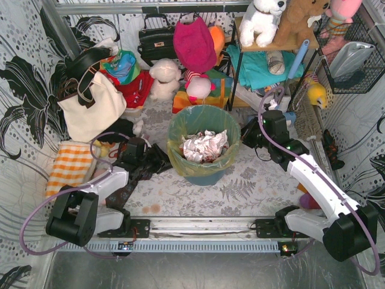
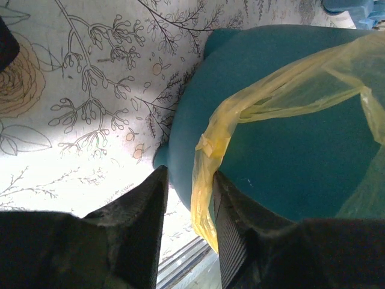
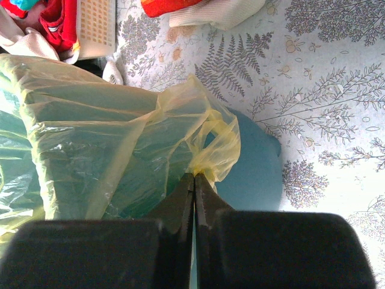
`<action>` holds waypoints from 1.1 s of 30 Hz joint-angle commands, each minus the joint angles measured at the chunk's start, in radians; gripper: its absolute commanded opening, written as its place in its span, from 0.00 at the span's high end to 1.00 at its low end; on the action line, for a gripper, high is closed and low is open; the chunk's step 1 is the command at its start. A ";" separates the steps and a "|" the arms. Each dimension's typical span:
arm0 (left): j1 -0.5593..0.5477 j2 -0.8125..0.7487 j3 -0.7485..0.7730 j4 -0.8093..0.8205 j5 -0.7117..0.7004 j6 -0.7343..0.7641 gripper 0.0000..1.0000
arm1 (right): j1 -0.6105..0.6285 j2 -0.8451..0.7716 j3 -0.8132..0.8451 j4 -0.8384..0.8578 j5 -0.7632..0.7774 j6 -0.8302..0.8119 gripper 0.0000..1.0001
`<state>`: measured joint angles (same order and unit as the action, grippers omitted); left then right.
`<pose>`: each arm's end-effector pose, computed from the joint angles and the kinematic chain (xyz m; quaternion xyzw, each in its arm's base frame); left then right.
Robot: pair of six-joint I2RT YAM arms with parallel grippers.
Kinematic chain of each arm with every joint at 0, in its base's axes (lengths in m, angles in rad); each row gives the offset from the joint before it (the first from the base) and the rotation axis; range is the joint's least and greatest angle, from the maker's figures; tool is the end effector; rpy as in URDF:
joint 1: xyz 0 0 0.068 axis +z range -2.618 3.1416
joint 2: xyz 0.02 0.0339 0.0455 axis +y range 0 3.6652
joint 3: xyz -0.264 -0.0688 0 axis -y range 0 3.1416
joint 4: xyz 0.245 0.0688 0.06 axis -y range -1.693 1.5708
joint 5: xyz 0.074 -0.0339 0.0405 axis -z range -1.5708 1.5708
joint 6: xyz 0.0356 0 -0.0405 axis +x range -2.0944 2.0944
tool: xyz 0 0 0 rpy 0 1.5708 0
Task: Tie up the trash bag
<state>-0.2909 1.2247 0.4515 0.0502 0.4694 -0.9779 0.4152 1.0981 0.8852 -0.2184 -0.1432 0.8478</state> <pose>0.2128 -0.0805 0.1637 -0.2085 0.8669 -0.4078 0.1966 0.2278 0.1060 0.3098 0.1426 0.8286 0.3663 0.3987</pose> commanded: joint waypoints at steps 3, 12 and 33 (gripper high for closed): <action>-0.005 0.071 -0.006 0.156 0.062 0.013 0.60 | -0.003 -0.031 -0.024 0.040 -0.019 0.020 1.00; -0.005 0.099 -0.017 0.297 0.132 -0.005 0.66 | -0.003 -0.065 -0.048 0.033 -0.001 0.032 1.00; -0.004 -0.041 0.107 -0.071 -0.008 0.144 1.00 | -0.003 -0.162 -0.071 -0.065 0.064 0.020 1.00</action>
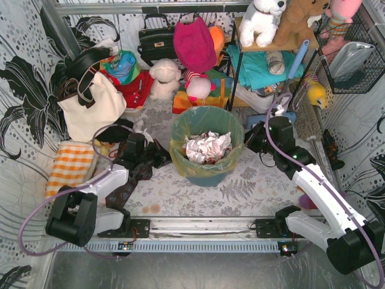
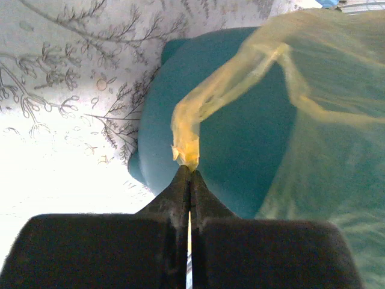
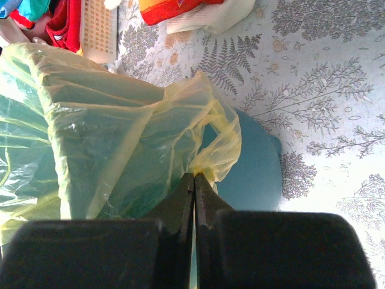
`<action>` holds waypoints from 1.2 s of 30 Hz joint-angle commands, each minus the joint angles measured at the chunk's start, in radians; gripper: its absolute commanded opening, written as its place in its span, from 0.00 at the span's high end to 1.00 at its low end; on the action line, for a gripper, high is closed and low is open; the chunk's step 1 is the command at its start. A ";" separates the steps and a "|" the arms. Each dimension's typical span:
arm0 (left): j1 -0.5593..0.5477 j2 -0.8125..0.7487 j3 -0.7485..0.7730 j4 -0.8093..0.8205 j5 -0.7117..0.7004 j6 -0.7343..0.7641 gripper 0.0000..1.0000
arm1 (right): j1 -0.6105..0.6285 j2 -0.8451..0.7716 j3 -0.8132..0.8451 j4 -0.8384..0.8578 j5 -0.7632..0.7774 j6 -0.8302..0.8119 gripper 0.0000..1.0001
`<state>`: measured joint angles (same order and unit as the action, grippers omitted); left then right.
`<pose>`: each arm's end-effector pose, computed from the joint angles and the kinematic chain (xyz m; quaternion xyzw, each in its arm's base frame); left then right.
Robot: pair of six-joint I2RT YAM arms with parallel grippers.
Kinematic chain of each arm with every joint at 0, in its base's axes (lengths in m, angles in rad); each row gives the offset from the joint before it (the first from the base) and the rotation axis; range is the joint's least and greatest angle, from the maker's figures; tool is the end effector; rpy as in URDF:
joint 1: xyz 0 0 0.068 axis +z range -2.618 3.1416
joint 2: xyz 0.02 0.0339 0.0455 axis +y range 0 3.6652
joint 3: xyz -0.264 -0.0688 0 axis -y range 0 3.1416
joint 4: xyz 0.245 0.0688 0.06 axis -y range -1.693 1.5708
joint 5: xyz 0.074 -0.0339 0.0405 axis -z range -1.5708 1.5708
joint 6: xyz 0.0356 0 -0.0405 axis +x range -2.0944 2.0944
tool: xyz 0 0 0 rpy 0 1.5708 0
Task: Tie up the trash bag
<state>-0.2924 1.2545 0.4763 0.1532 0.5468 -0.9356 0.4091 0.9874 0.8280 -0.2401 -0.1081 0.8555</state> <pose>0.2237 -0.0867 0.1741 -0.1543 0.8521 -0.4491 0.2200 0.2065 0.0937 0.3116 0.1551 0.8181 0.3625 0.4186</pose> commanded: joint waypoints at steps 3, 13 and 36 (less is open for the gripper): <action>-0.004 -0.132 0.105 -0.255 -0.109 0.128 1.00 | 0.003 -0.081 -0.024 -0.087 0.045 0.003 1.00; -0.003 -0.263 0.175 -0.460 -0.192 0.154 1.00 | 0.004 -0.186 -0.064 -0.200 0.076 0.011 1.00; -0.003 -0.379 0.466 -0.685 -0.300 0.184 1.00 | 0.003 -0.293 0.111 -0.203 0.021 -0.061 1.00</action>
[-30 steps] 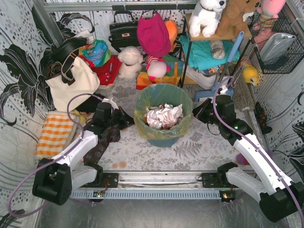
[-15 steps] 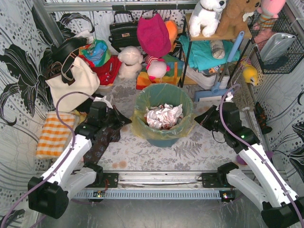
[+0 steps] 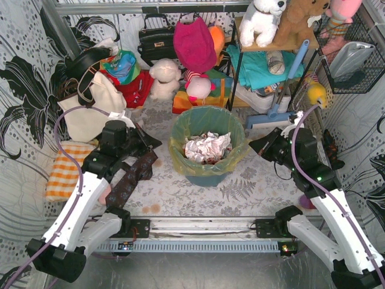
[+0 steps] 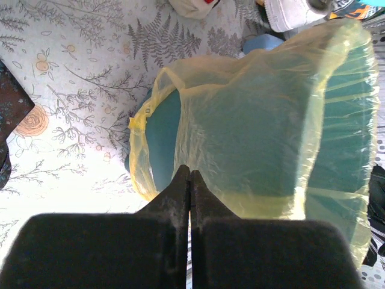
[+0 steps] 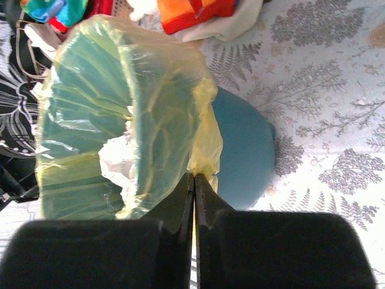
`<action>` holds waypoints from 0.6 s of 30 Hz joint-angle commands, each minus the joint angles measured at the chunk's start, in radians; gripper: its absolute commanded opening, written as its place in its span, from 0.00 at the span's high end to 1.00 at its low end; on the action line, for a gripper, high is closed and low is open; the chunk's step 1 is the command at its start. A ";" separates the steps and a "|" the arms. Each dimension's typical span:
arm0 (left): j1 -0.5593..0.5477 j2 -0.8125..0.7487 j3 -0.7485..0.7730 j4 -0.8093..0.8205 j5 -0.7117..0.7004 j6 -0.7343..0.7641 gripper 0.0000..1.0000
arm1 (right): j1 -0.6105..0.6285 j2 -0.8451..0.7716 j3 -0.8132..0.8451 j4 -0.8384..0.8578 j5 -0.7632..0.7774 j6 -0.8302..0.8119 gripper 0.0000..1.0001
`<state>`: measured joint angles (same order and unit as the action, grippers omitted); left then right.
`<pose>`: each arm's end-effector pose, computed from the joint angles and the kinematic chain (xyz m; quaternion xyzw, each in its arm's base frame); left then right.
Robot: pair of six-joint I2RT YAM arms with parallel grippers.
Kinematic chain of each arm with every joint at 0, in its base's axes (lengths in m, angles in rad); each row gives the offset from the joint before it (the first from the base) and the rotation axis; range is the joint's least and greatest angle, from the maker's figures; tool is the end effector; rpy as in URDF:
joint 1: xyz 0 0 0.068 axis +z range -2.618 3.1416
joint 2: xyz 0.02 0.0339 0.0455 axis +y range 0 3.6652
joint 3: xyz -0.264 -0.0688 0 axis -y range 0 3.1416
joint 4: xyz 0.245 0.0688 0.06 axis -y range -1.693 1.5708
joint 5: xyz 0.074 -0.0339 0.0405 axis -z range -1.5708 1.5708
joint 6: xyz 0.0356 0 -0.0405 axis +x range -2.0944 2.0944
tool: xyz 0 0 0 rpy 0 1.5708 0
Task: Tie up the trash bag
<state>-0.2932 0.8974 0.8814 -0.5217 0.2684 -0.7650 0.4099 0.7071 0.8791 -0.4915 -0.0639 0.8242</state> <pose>0.1833 -0.0652 0.3205 -0.1371 0.8533 -0.3475 0.3638 0.1407 0.0636 0.3516 0.1483 0.7967 0.3598 0.4624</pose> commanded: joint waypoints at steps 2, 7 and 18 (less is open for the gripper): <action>-0.002 -0.022 0.088 -0.021 -0.024 0.015 1.00 | 0.002 -0.007 0.082 0.060 -0.041 -0.048 1.00; -0.002 -0.030 0.140 -0.013 -0.011 0.020 1.00 | 0.003 0.000 0.112 0.101 -0.072 -0.069 1.00; -0.003 0.016 -0.067 0.024 -0.015 -0.066 0.68 | 0.003 -0.005 0.012 0.114 -0.069 -0.051 1.00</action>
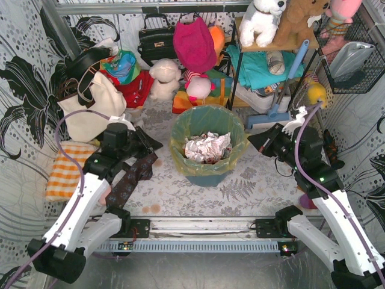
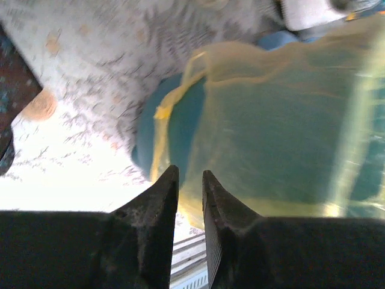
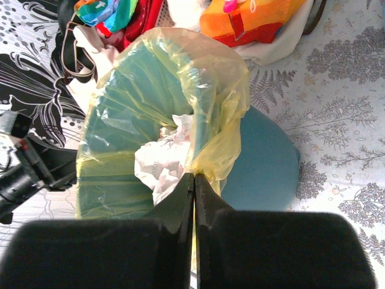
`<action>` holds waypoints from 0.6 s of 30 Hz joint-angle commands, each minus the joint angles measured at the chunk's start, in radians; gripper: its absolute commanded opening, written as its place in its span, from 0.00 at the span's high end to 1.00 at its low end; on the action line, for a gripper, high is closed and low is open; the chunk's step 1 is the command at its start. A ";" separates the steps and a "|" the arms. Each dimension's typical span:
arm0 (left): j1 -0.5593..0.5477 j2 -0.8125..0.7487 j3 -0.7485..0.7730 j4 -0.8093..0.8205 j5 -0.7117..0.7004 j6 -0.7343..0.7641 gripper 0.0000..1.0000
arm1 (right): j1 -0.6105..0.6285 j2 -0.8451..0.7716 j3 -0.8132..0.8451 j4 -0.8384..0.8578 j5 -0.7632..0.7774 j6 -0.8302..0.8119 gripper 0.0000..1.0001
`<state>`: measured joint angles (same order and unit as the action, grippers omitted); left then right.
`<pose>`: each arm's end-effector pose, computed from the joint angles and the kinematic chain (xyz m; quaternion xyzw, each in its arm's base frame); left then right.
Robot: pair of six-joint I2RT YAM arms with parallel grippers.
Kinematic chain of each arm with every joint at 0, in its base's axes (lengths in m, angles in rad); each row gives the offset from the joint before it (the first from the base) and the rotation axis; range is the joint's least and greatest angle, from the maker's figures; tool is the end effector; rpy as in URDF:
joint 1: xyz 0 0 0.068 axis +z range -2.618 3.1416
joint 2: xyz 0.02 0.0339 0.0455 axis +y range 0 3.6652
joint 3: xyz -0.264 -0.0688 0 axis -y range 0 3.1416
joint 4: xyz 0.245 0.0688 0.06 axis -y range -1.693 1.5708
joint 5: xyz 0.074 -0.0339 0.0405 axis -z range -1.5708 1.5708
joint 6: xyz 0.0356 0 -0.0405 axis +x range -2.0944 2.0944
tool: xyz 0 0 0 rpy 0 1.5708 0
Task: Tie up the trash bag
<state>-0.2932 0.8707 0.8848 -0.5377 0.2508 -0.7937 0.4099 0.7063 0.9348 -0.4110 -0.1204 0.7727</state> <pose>0.1774 -0.0628 0.3246 -0.1522 0.8479 -0.3492 0.3686 0.1375 0.0644 0.3789 0.1006 0.7616 0.3944 0.5044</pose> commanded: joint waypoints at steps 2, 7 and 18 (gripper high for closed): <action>-0.002 0.073 -0.103 0.070 0.024 -0.041 0.66 | 0.003 0.002 -0.059 0.041 -0.019 0.006 1.00; -0.003 0.115 -0.206 0.263 0.138 -0.075 0.38 | 0.003 0.007 -0.087 0.063 -0.028 0.015 1.00; -0.011 0.328 -0.269 0.497 0.262 -0.066 0.29 | 0.003 0.037 -0.120 0.080 -0.035 0.022 1.00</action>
<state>-0.2951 1.1500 0.6266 -0.1913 0.4427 -0.8658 0.4099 0.7418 0.8261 -0.3725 -0.1398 0.7773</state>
